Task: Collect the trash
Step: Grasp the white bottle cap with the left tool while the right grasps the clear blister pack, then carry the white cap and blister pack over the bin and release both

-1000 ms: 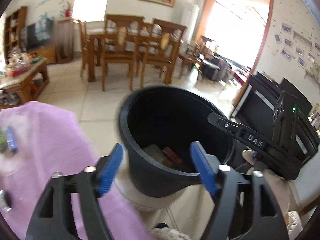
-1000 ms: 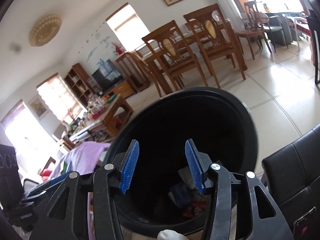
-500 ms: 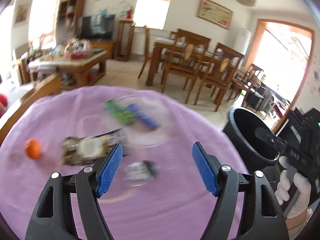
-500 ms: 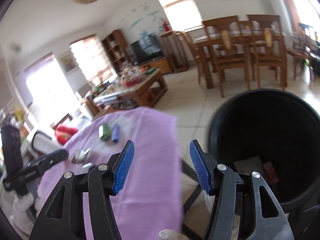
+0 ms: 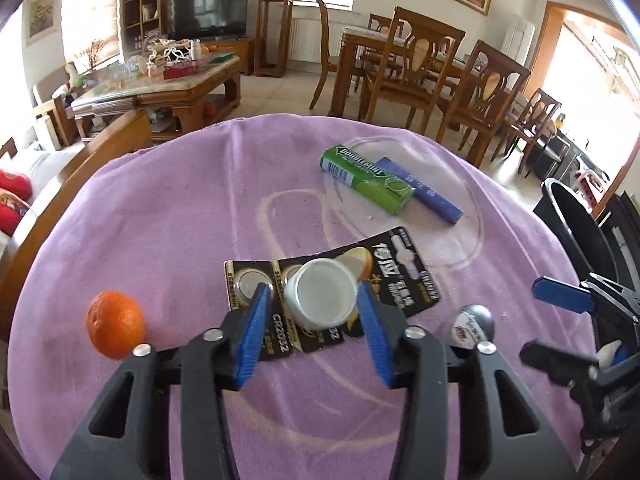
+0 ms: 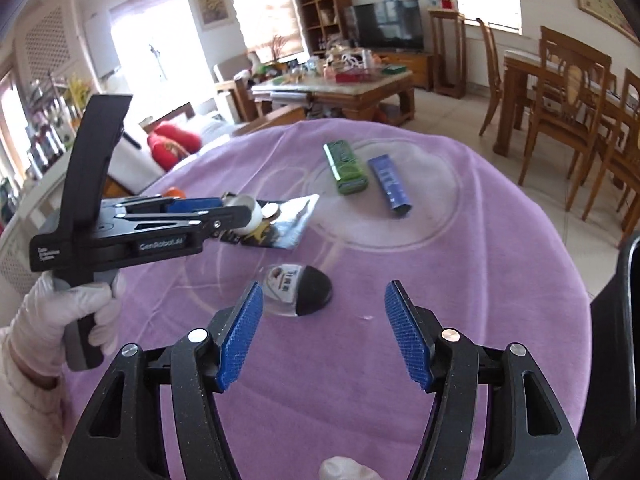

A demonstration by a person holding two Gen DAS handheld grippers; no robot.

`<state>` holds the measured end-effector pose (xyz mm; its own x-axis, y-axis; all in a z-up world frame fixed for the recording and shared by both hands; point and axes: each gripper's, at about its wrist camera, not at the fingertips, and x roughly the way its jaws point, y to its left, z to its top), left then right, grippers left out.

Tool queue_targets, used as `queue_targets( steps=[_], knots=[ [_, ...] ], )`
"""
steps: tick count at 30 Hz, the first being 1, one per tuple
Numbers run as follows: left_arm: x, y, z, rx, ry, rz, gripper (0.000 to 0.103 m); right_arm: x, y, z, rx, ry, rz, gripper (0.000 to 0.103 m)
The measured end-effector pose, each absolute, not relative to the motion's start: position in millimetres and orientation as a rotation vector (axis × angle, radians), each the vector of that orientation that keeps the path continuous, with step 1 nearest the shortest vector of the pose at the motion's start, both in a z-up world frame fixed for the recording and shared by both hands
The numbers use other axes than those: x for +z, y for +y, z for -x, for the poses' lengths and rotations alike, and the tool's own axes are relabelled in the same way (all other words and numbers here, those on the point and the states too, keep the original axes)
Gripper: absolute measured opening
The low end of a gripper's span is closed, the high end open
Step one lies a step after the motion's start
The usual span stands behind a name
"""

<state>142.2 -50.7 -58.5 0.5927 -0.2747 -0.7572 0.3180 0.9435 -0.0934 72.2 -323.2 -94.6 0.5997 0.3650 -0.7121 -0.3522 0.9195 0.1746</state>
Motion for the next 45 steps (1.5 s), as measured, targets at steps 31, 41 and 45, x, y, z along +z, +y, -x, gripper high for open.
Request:
queue_targets(
  steps=[31,41,45],
  knots=[
    [-28.7,-37.8,-93.7,-0.442,0.753,0.047,0.035,-113.3,-302.8,-82.7,0.428,0.904,0.005,0.044],
    [-8.9,-85.9,-59.2,-0.502,0.668,0.035,0.035,-82.4,-367.8,-36.9,0.460,0.762,-0.133,0.044],
    [-0.7,-123.6,-48.7,-0.547,0.640,0.020,0.035,-64.2,-417.0,-14.9,0.406,0.676,-0.200,0.044]
  ],
)
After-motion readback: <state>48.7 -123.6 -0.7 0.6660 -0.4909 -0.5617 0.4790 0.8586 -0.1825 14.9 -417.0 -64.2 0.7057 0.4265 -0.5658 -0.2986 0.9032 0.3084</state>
